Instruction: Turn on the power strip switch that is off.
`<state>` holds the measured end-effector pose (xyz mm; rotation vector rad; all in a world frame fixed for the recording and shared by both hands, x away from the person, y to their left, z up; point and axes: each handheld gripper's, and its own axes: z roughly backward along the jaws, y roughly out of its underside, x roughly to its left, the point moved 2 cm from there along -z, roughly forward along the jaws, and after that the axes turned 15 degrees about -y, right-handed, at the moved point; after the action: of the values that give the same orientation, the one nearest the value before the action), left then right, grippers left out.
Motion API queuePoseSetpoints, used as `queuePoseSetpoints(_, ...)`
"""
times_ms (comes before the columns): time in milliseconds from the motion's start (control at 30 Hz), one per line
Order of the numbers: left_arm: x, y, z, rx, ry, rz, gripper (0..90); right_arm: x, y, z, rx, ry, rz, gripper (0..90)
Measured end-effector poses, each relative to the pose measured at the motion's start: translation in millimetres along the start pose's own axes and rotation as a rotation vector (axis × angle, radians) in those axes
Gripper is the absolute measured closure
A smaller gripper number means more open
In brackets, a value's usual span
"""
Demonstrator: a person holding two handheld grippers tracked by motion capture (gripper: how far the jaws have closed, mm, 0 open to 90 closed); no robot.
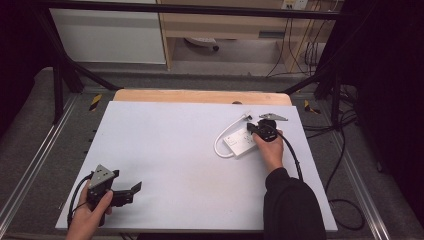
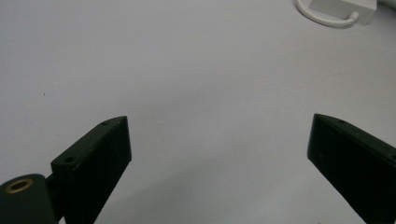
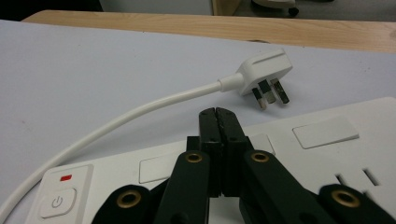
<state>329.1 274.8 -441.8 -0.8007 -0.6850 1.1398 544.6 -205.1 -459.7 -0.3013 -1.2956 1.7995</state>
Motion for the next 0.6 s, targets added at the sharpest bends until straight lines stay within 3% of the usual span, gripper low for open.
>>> queuePoseSetpoints(600,-0.4,0.2,-0.2,0.004,-0.002,-0.005,6.4,1.9,-10.4,10.9,-0.022,0.004,0.012,85.7)
